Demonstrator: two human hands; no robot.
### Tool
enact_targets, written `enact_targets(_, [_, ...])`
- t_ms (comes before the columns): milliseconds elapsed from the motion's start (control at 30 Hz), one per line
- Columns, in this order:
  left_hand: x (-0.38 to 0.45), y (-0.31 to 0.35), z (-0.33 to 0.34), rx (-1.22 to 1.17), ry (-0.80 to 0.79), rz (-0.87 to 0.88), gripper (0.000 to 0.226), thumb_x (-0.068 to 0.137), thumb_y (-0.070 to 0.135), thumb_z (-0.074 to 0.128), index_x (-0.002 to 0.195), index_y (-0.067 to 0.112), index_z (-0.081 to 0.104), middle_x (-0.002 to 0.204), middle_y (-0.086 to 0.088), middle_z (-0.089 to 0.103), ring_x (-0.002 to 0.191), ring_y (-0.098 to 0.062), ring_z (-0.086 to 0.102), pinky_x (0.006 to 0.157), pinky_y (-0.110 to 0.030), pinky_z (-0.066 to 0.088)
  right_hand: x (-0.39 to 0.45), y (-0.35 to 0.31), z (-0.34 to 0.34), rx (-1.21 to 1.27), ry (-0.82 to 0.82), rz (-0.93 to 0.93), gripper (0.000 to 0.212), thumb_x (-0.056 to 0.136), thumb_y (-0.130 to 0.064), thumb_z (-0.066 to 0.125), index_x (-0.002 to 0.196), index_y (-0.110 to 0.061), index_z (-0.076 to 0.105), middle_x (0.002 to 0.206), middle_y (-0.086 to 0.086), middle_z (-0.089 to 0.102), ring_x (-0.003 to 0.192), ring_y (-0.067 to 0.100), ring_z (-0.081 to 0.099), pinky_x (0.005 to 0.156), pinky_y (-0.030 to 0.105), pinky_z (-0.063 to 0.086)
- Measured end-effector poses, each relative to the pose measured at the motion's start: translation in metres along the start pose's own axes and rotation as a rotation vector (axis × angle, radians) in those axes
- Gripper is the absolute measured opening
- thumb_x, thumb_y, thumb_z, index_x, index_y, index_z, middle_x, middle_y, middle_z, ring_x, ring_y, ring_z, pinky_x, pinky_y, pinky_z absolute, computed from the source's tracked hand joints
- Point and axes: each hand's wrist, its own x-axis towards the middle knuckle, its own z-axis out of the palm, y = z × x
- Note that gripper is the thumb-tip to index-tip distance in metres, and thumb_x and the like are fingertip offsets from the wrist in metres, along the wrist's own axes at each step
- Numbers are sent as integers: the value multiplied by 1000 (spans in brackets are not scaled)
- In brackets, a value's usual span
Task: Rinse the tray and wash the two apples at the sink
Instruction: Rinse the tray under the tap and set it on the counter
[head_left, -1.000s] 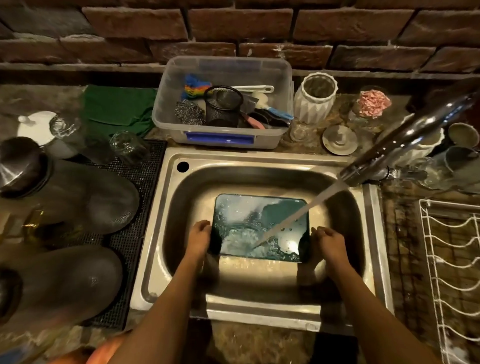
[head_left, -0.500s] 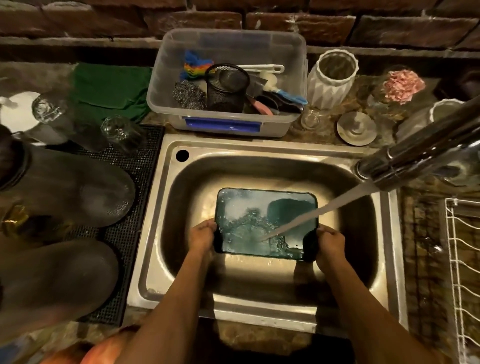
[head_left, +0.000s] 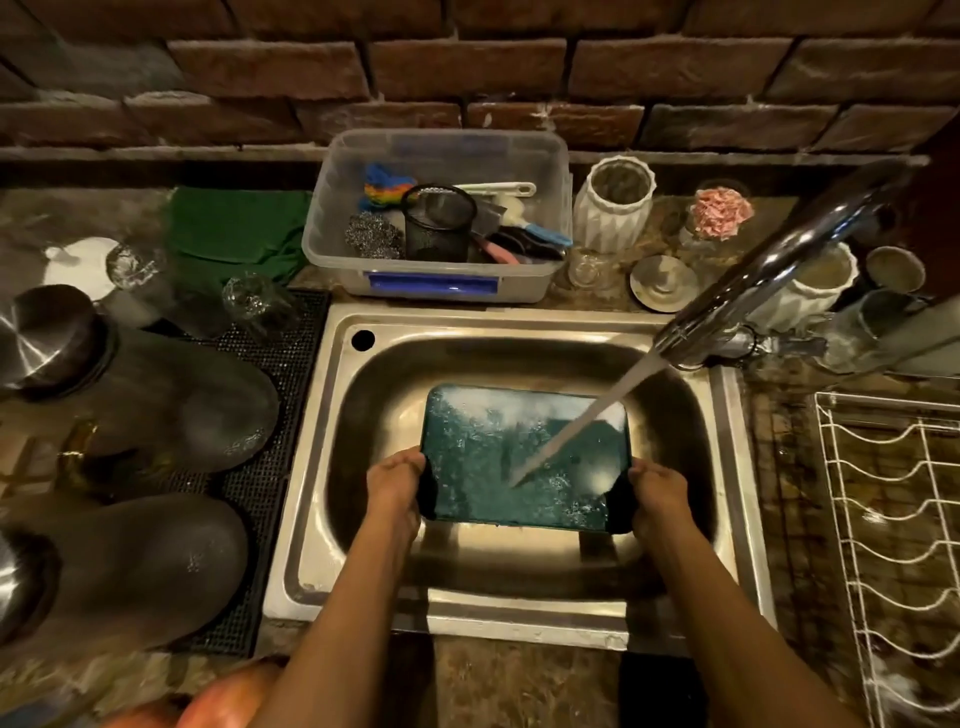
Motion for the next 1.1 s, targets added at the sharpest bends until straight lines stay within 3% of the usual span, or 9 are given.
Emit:
enact_targets(200, [-18, 14, -3, 44, 21, 77, 31, 90, -15, 50, 73, 9, 61, 79, -10, 63, 76, -26, 59, 61, -29, 47, -4, -4, -7, -77, -16, 31, 29, 93, 15, 40, 104, 7, 66, 91, 24, 63, 66, 30, 57, 62, 36, 50])
enact_targets(333, [-31, 22, -5, 37, 24, 131, 31, 94, -11, 51, 74, 11, 61, 82, -10, 63, 79, -25, 59, 65, -29, 50, -12, -6, -4, -55, -40, 69, 24, 94, 8, 44, 97, 2, 67, 97, 22, 65, 71, 31, 59, 65, 39, 53])
enact_targets(433, [-40, 27, -9, 37, 31, 179, 32, 95, -9, 52, 75, 13, 61, 80, -8, 62, 78, -22, 58, 70, -30, 51, -18, -6, 0, -38, -66, 101, 24, 93, 3, 46, 103, 3, 67, 98, 20, 66, 80, 32, 61, 76, 47, 56])
enact_targets(567, [-46, 34, -15, 46, 43, 218, 26, 96, -5, 53, 82, 14, 64, 87, -11, 65, 85, -25, 61, 78, -35, 54, -26, -7, 7, -12, -103, 127, 20, 90, 2, 48, 96, 1, 67, 92, 22, 67, 77, 34, 63, 59, 37, 54])
enact_targets(667, [-48, 37, -19, 64, 54, 235, 20, 98, -1, 55, 90, 14, 65, 99, -14, 67, 96, -29, 62, 91, -43, 54, -27, -5, 12, 3, -119, 128, 18, 85, 2, 50, 91, 2, 67, 92, 24, 70, 78, 37, 67, 57, 41, 58])
enact_targets(767, [-51, 40, -20, 65, 57, 253, 23, 99, 0, 53, 87, 16, 64, 86, -6, 66, 81, -21, 62, 74, -34, 54, -22, -2, 14, -2, -131, 128, 23, 83, 3, 52, 96, 4, 71, 97, 26, 73, 87, 41, 71, 61, 46, 61])
enact_targets(833, [-51, 40, -21, 64, 64, 247, 23, 100, -1, 52, 87, 14, 64, 83, -5, 64, 77, -19, 60, 69, -31, 52, -28, -7, 13, -42, -132, 117, 21, 84, 6, 48, 85, 2, 69, 95, 25, 72, 82, 37, 69, 60, 41, 58])
enact_targets(933, [-44, 35, -23, 67, 87, 179, 19, 97, -3, 52, 98, 10, 66, 98, -14, 67, 93, -30, 63, 88, -42, 55, -36, -16, 10, -78, -132, 74, 26, 88, 11, 42, 76, 0, 63, 83, 22, 67, 71, 32, 63, 60, 37, 55])
enact_targets(1100, [-31, 18, -18, 31, 125, 77, 28, 90, -11, 51, 80, 10, 65, 100, -18, 66, 95, -31, 60, 92, -42, 52, -40, -31, 3, -86, -115, -25, 31, 91, 12, 40, 84, 1, 68, 85, 19, 67, 73, 27, 63, 55, 31, 51])
